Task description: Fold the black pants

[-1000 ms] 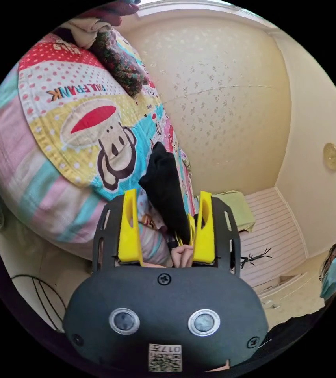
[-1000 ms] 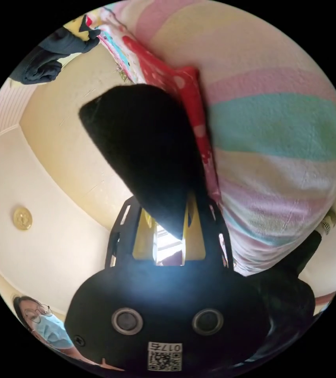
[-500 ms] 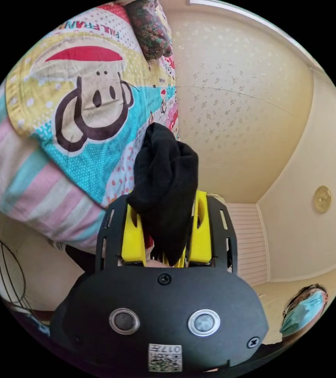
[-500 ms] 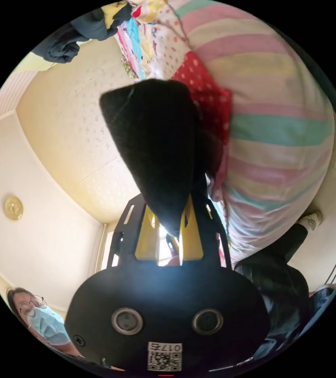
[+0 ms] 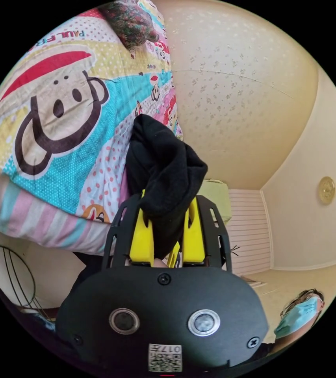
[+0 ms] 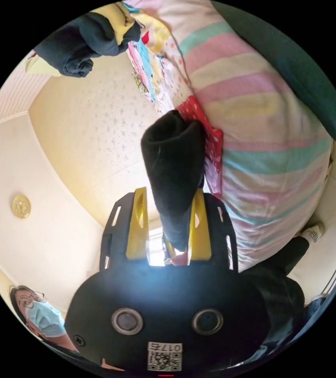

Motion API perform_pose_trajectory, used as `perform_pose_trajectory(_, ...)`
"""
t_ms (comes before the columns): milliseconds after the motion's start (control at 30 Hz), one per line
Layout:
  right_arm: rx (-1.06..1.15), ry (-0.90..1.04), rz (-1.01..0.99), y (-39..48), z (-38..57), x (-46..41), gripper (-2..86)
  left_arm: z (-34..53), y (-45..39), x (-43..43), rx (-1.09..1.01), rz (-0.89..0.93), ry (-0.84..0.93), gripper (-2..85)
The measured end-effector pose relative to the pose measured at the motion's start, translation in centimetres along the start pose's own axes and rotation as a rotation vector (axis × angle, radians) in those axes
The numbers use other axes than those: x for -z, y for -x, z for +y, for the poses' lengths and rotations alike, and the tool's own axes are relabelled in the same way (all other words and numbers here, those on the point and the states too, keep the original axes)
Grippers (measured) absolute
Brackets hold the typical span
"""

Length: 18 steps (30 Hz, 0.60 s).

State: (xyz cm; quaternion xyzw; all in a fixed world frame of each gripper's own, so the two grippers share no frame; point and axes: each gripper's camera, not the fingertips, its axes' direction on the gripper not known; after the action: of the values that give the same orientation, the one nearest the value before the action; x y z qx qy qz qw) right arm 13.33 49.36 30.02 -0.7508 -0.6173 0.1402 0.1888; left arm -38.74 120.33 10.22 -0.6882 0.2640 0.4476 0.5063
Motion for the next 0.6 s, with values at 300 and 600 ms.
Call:
perform_pose_trajectory(300,0.151,0.056,0.091,0.2,4.8,-1.0,11.0,2.2,2.4,3.2,-0.069,0.049,0.030,10.5)
perform_pose_trajectory(600,0.315,0.140,-0.072,6.0,12.5,0.5,10.8,7.2,-4.0,9.0,-0.350,0.209,0.073,9.8)
